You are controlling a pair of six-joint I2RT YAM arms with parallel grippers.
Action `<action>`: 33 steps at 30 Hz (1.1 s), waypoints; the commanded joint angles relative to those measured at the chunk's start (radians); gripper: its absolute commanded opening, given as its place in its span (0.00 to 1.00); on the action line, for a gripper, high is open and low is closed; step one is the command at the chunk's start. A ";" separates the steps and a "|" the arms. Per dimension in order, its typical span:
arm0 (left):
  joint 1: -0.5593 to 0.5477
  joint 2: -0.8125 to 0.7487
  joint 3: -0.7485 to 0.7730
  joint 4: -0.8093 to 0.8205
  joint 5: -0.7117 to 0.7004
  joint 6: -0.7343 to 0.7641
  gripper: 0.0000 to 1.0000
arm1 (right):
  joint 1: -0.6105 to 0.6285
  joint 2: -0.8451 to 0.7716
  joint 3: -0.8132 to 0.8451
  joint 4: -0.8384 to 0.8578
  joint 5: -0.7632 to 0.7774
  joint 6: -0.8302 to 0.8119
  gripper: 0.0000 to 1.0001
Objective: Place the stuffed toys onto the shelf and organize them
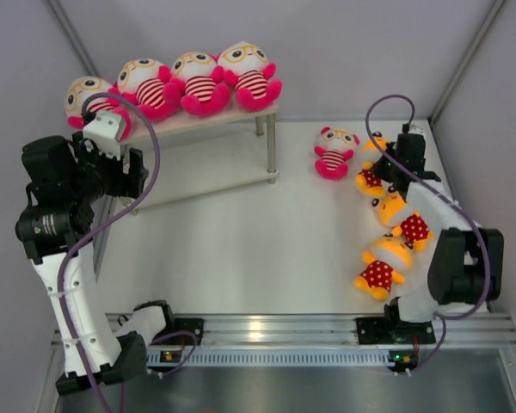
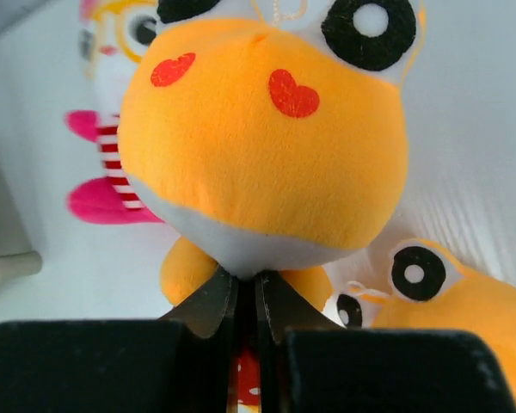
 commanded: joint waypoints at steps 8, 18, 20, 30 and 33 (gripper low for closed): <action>-0.026 -0.059 -0.060 -0.135 0.336 0.050 0.87 | 0.506 -0.563 -0.195 0.136 0.174 -0.383 0.00; -0.046 -0.096 -0.163 -0.141 0.555 0.073 0.98 | 1.086 -0.516 -0.185 0.466 0.220 -0.515 0.00; -0.046 -0.101 -0.160 -0.141 0.600 0.068 0.98 | 1.129 -0.416 -0.128 0.502 0.219 -0.534 0.00; -0.048 -0.118 -0.200 -0.141 0.632 0.076 0.98 | 1.215 -0.226 0.042 0.538 0.102 -0.537 0.00; -0.048 -0.108 -0.209 -0.139 0.609 0.079 0.98 | 1.234 -0.207 0.061 0.539 0.096 -0.551 0.00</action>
